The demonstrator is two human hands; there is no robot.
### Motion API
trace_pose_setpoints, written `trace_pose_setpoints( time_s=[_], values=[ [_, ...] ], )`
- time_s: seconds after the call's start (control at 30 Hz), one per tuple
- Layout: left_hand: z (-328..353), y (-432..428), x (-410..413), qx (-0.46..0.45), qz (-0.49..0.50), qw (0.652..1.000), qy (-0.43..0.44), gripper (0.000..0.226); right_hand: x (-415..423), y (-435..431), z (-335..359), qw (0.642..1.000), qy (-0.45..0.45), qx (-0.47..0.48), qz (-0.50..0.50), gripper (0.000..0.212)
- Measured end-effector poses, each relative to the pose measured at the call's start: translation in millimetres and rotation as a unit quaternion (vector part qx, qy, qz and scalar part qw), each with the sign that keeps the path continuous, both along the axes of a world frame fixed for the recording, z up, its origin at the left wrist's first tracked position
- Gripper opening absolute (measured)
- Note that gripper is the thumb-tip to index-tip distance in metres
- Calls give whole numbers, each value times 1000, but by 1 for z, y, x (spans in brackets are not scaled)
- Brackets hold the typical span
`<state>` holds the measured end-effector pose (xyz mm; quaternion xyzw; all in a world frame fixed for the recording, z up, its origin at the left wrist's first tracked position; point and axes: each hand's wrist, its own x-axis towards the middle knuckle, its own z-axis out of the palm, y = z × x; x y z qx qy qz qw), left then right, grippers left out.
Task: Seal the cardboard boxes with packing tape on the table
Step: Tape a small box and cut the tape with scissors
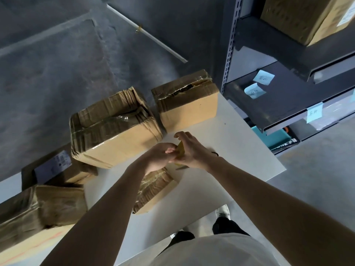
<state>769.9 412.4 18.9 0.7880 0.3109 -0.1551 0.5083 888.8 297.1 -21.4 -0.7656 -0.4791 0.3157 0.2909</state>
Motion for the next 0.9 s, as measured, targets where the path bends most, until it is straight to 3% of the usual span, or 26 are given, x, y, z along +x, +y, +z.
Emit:
trace_pose_setpoints(
  time_s=[0.2,0.3,0.6,0.77,0.9],
  values=[
    [-3,0,5,44,7,999,2,19,13,-17,1,998,65,-8,25,104],
    [-4,-1,6,45,27,999,5,20,25,-32,-3,993,104,-30,-35,100],
    [-8,0,5,38,65,997,11,14,24,-67,-39,996,-56,-8,-62,45],
    [-8,-1,2,37,85,996,5,16,14,-73,-58,977,-185,-102,22,48],
    [-6,-3,-1,27,102,994,11,27,7,-74,-70,969,-215,-122,0,44]
  ],
)
